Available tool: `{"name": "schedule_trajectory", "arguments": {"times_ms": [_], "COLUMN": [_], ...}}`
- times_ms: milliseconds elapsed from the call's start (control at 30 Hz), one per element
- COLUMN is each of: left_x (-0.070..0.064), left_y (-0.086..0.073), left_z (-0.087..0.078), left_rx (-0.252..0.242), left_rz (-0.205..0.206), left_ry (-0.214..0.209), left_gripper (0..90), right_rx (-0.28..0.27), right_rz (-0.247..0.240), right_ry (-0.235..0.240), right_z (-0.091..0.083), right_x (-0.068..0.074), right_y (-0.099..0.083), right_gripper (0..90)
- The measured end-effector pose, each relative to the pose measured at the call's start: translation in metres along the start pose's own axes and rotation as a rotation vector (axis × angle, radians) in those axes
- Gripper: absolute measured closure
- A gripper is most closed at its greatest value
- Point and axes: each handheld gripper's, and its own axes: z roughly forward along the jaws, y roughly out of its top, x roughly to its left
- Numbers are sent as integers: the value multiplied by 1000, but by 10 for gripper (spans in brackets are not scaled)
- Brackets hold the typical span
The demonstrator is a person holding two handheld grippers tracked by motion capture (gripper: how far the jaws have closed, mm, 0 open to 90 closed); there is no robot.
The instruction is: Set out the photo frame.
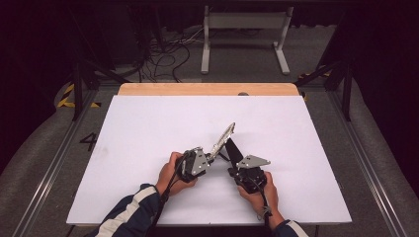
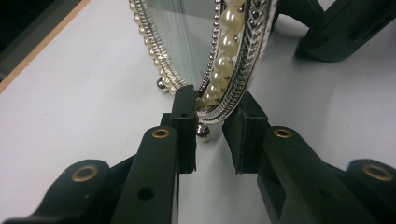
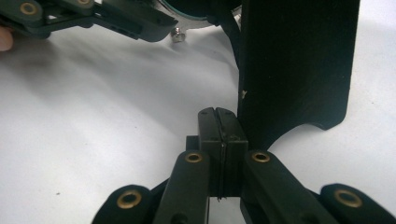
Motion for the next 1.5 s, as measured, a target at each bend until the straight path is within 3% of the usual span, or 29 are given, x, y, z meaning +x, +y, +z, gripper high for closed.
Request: {"name": "schedule_trajectory", "arguments": {"times_ms": [467, 1000, 1133, 1500], "left_x": [-3, -4, -4, -4], "left_y": [3, 4, 3, 4], "left_z": [1, 4, 4, 6], "left_rx": [-15, -18, -19, -22], "left_rz": [-12, -8, -27, -30], "left_ry": [-28, -57, -69, -81], "left_gripper": [718, 724, 723, 724], "right_rx": [2, -6, -7, -8], "right_rz": [11, 22, 31, 40], "right_ry": [13, -28, -34, -54], "right_z": [-3, -4, -4, -4], "right_x": [-17, -30, -31, -35], "right_y": [-1, -2, -2, -2], "right_gripper": [900, 900, 900, 900]}}
